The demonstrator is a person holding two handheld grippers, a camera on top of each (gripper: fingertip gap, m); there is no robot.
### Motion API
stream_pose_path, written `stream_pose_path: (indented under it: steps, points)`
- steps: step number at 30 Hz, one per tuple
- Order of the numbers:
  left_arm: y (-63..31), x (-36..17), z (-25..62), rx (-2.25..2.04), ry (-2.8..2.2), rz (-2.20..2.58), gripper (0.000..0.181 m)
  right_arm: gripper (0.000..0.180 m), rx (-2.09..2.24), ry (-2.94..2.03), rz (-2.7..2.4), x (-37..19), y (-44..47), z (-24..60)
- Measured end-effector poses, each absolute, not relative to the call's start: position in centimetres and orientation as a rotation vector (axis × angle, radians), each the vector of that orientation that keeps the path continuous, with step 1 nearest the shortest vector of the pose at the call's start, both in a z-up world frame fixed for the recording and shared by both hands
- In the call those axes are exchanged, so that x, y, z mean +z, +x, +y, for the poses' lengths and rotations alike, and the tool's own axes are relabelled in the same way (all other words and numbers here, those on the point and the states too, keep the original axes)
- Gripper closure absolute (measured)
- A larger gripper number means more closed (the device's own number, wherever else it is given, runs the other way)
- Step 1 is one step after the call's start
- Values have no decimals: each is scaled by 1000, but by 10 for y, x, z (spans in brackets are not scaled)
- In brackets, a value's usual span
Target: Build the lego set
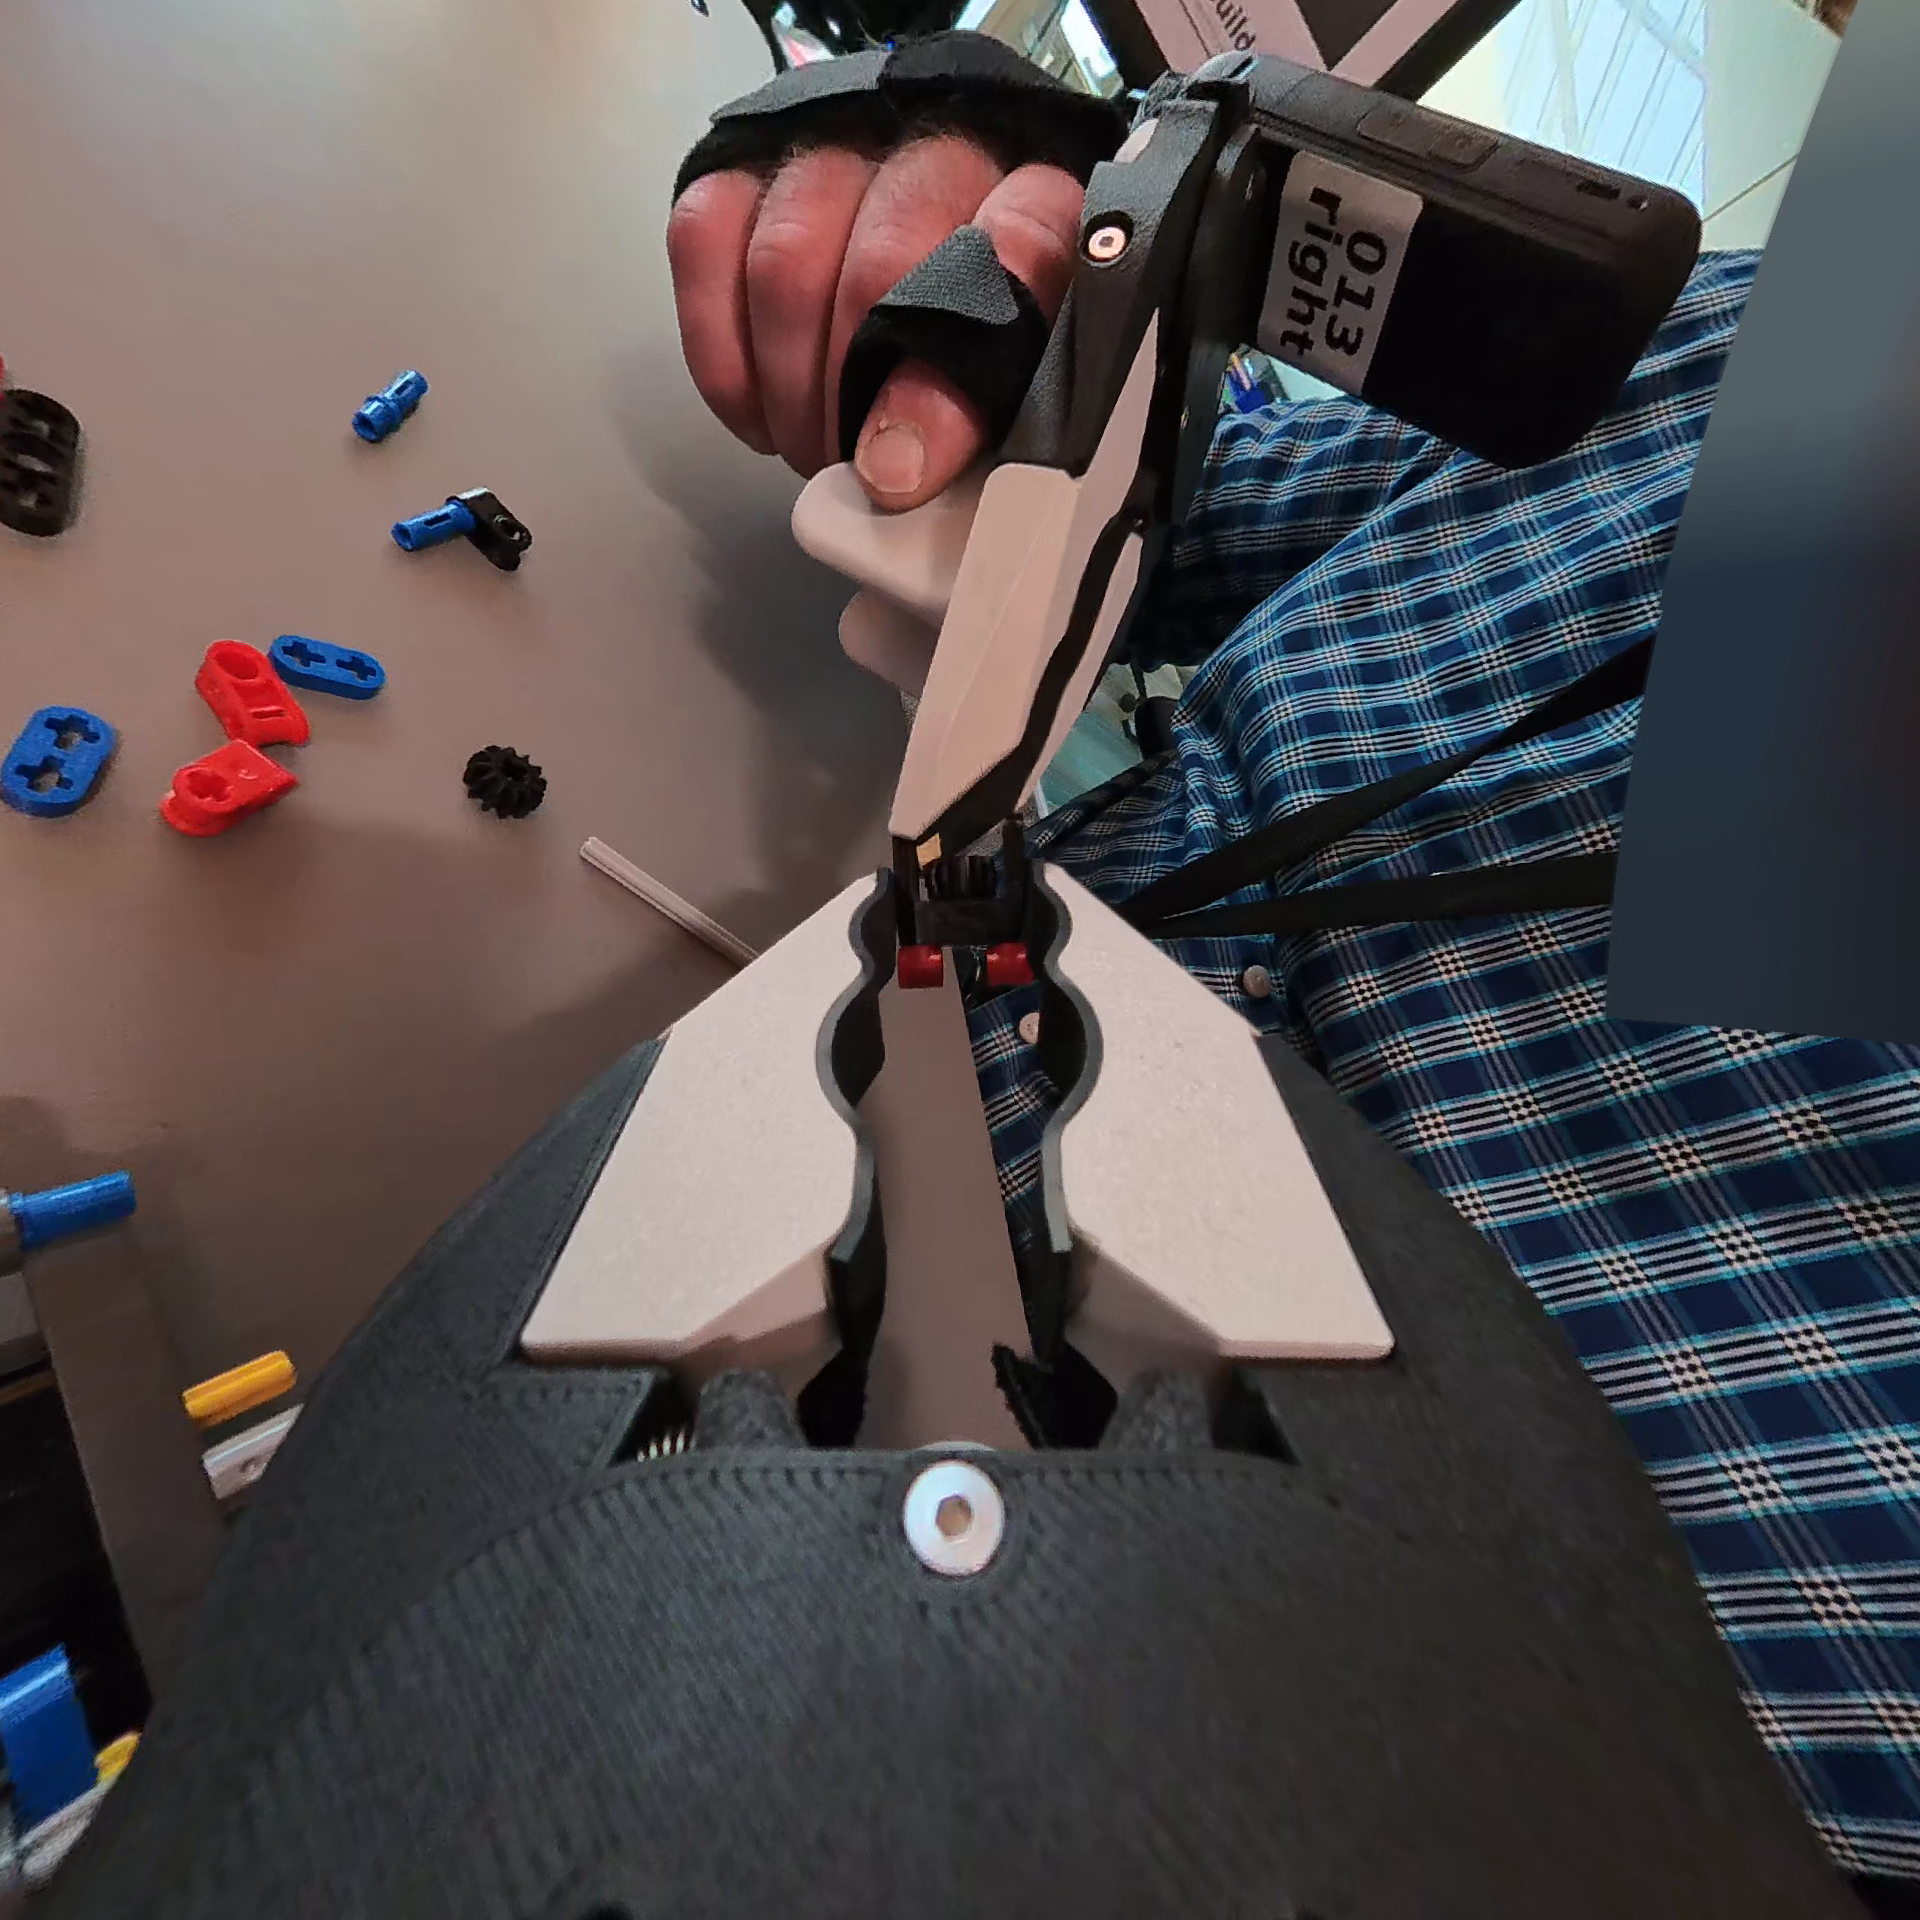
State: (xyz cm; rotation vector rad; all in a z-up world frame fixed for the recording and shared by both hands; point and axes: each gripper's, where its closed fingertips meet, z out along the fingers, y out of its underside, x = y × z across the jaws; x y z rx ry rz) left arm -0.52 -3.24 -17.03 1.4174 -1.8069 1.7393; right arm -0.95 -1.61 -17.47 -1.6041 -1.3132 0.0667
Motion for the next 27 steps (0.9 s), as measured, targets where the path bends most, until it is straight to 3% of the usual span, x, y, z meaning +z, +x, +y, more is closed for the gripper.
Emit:
stream_pose_path:
  steps: [27]
  points:
    - [-3, -167, -38, 1737, 1390, -1750, 158, 170, 429, -1691, -1357, -177, -5, -22]
